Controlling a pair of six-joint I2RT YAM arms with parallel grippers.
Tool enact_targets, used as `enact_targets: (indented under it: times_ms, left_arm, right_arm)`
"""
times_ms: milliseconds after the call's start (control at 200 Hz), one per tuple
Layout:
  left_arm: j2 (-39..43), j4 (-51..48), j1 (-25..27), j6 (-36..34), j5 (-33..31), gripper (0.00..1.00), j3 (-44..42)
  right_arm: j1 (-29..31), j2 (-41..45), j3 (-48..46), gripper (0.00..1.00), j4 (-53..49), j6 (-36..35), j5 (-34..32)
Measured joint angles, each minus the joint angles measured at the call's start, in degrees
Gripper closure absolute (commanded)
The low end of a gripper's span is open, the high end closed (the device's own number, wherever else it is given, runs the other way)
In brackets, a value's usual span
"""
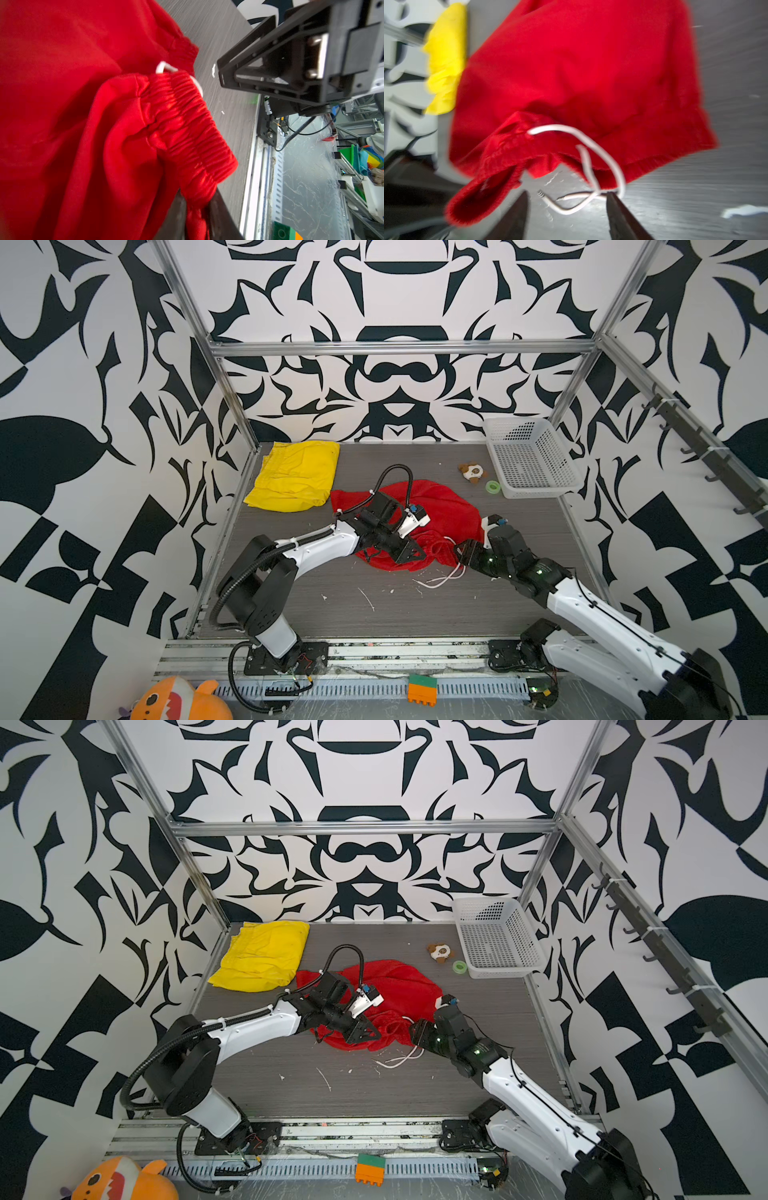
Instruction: Fold and stack the shorts
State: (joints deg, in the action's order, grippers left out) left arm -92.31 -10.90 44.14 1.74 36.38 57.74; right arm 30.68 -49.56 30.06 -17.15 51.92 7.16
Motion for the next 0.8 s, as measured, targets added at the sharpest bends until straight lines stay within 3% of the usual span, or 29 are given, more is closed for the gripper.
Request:
enact_targets:
  times_ms: [205,480,630,800]
  left_arm:
    - [0.85,-0.26,3.17,0.39,-0.9,0.81,0.02]
    - [-1.25,-0.02,6.08,1.01,-2.14,0.81,0.11]
    - [-2.99,0.07,6.99,1.25,-2.84,0.8,0.11]
    - [-4.28,0.85,7.21,1.42,-3.17,0.8,0.11]
  right_arm:
    - [0.79,1.07,-7.06,0.24,12.61,13.75,9.57]
    - [1.31,2.93,-13.55,0.23,23.98,27.3,12.15]
    - [1.31,5.33,-16.41,0.23,24.28,30.6,12.09]
    - [1.31,15.02,-16.96,0.23,17.88,31.08,10.23]
